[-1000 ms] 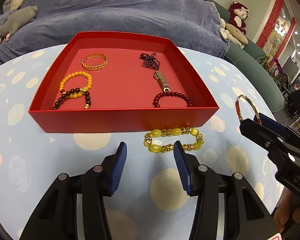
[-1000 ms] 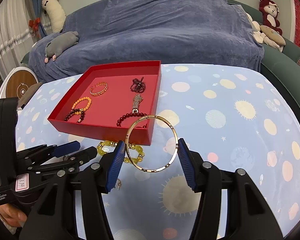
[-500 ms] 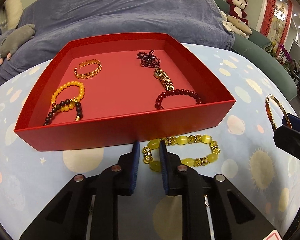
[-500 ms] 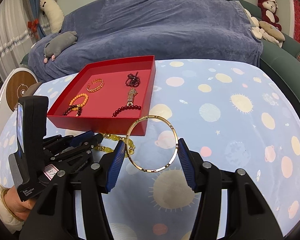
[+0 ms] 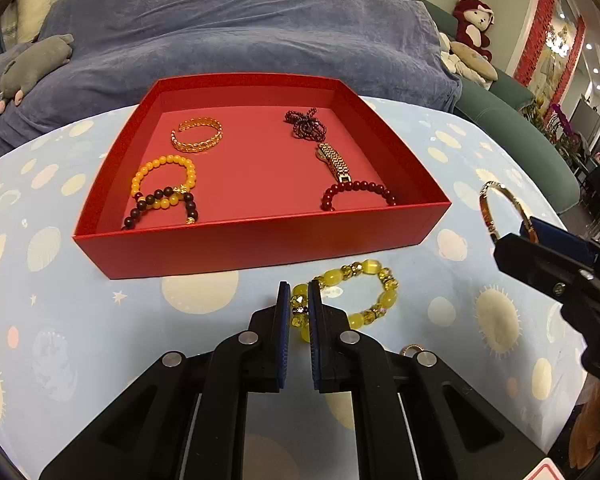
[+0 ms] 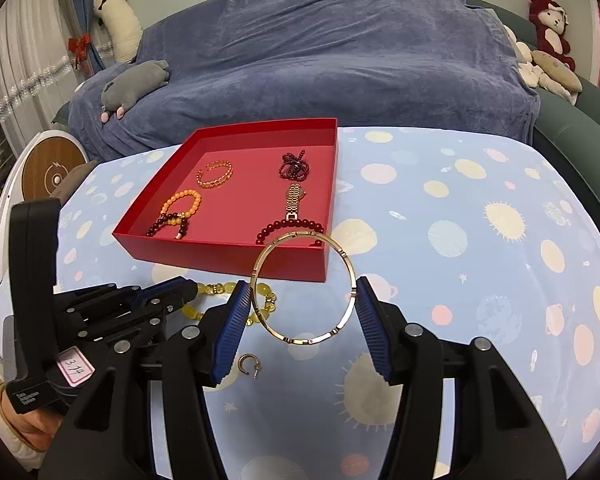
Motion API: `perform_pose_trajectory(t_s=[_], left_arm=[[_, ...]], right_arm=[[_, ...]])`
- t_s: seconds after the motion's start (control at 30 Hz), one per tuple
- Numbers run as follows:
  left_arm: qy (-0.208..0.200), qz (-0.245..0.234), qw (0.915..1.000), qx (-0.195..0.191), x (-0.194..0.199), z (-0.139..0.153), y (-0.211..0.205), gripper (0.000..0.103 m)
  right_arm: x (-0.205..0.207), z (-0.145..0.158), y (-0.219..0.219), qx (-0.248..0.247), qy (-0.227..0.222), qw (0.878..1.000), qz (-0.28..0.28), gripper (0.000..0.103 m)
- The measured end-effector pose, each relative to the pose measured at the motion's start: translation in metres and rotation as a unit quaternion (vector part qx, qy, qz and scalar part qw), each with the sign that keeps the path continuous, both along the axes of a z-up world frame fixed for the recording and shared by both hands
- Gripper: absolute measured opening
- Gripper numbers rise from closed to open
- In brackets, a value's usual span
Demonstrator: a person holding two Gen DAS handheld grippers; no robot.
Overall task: Organize jewelry
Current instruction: 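Grasp the yellow bead bracelet with the left tool while the right holds the bangle, then carry the bangle and yellow bracelet into the red box and open both tools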
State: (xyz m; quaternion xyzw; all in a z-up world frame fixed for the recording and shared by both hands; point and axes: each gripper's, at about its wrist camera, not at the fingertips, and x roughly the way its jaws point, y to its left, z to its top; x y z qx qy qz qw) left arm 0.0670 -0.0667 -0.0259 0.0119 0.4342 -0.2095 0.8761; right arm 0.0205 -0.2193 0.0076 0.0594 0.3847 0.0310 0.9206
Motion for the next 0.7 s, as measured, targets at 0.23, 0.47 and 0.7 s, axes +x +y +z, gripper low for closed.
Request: perform_pose_trajectory(t_s=[0.23,0.47,0.7], left_arm=[[-0.016,0.007,0.9994,-0.03,-0.008,0.029,0.019,0.007],[-0.034,0.012,0.9976,-0.06,-0.008,0.062,0.033,0.007],[-0.057,0.022,0.9954,-0.075,0.0,0.091,0.045,0.007]], right_arm=[[0.006,0.006,0.018,0.004,-0.004,1.0,0.014,0.051],[0.018,0.015,0.033,0.011,-0.01,1.0,0.024,0.051],[0.032,0.028,0.041,0.016,-0.021,0.999,0.024,0.051]])
